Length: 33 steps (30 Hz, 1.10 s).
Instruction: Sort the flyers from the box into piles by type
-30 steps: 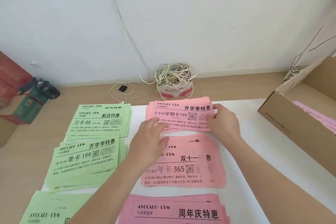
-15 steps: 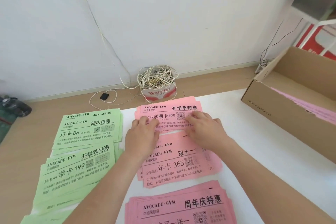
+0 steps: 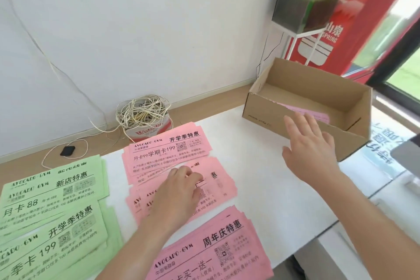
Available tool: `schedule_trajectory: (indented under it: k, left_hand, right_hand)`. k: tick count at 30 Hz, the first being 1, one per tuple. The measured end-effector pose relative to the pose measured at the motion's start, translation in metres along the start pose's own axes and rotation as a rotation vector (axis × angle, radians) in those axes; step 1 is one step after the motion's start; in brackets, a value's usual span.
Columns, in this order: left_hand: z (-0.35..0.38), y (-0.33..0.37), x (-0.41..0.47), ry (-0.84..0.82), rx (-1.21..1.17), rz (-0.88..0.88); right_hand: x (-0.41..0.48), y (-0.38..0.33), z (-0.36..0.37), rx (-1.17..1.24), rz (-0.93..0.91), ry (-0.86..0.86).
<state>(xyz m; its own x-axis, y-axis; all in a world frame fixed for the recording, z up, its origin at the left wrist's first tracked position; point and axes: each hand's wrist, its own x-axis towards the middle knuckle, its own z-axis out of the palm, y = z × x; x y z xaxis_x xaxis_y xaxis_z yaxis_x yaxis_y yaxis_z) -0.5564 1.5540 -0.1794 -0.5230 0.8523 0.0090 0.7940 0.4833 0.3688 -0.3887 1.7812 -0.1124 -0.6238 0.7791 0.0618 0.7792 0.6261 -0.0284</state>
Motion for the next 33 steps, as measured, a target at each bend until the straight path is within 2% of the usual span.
schedule_trajectory:
  k: [5,7,12,19,23,25,27,30,33]
  left_hand:
    - [0.001,0.053,0.040,0.114,-0.032,0.182]
    - [0.002,0.079,0.065,0.194,-0.046,0.255]
    - [0.004,0.142,0.126,0.264,-0.014,0.344]
    - [0.024,0.145,0.137,0.241,0.093,0.342]
    - [0.024,0.147,0.130,0.325,0.129,0.406]
    - [0.022,0.149,0.134,0.367,0.141,0.425]
    - [0.021,0.151,0.135,0.366,0.154,0.446]
    - [0.020,0.151,0.134,0.330,0.135,0.450]
    - [0.015,0.153,0.132,0.270,0.105,0.442]
  right_hand:
    - [0.023,0.038,0.013,-0.008,0.089,-0.080]
    - [0.023,0.043,0.021,-0.018,0.047,-0.002]
    - [-0.001,0.047,0.037,0.115,-0.106,0.195]
    - [-0.035,0.059,0.048,0.202,-0.187,0.226]
    - [-0.008,0.082,0.006,0.265,-0.156,0.249]
    - [0.032,0.096,-0.016,0.214,-0.119,0.111]
    - [0.076,0.102,-0.020,0.142,-0.117,-0.132]
    - [0.118,0.099,0.002,-0.032,-0.197,-0.420]
    - [0.130,0.103,0.028,-0.174,-0.256,-0.553]
